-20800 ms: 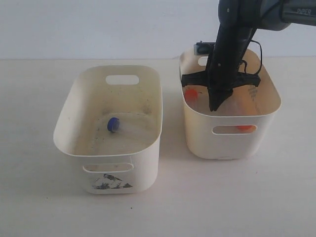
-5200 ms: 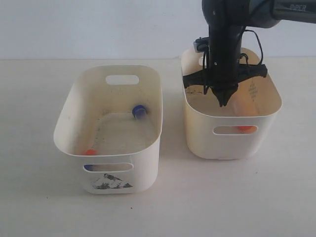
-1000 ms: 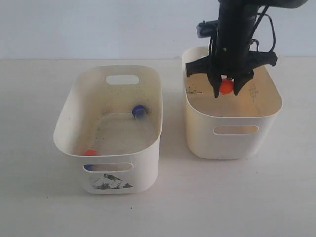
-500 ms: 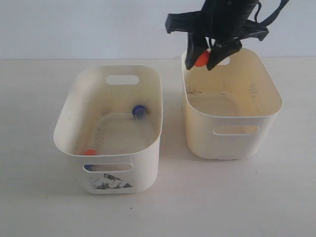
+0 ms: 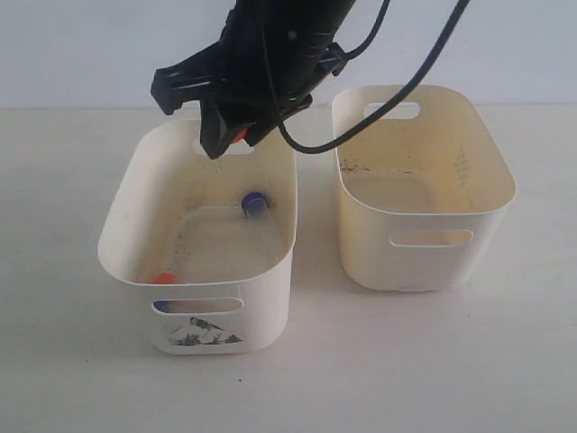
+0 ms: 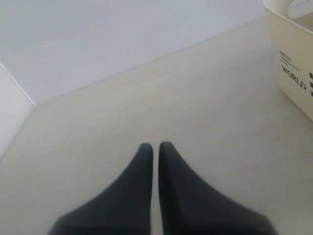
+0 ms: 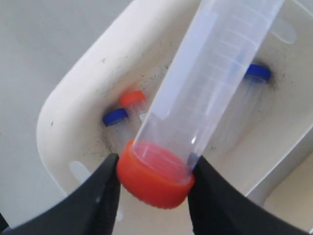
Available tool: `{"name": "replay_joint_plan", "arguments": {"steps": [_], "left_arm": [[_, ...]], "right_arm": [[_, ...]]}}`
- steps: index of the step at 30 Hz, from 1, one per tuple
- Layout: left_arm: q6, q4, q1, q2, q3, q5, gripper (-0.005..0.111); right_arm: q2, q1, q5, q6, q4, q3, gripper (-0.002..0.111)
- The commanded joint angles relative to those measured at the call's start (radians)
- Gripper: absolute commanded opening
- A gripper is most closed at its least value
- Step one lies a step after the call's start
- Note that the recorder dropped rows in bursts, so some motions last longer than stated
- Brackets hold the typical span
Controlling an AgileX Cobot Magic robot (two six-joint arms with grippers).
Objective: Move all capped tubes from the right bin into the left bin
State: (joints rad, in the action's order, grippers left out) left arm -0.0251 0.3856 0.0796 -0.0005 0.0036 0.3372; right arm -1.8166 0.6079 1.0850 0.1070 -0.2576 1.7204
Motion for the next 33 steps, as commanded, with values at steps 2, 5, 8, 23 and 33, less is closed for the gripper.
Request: {"name": "replay_joint_plan", "arguments": {"steps": [2,5,8,23,33], "left_arm": [[-0.010,-0.003,0.005,0.000,-0.004,-0.001,0.004],[-0.010,-0.003,0.005,0.000,-0.004,-0.001,0.004],[-0.010,-0.003,0.005,0.000,-0.004,-0.001,0.004],[-0.010,-0.003,0.005,0.000,-0.004,-0.001,0.004],[-0.010,-0.003,0.005,0.000,-0.004,-0.001,0.004]], "right_arm": [[0.010,0.002,-0.043,0.059,0.005,-0.002,0.048],[0.010,0.002,-0.041,0.028,0.005,-0.002,0.034],[0.010,0.002,-0.041,0.029,0.008,-0.002,0.001],[0.010,0.000,0.027,-0.116,0.292,-0.002,0.001],[0.064,0.000,0.136,-0.195,0.469,-0.002,0.001]]}}
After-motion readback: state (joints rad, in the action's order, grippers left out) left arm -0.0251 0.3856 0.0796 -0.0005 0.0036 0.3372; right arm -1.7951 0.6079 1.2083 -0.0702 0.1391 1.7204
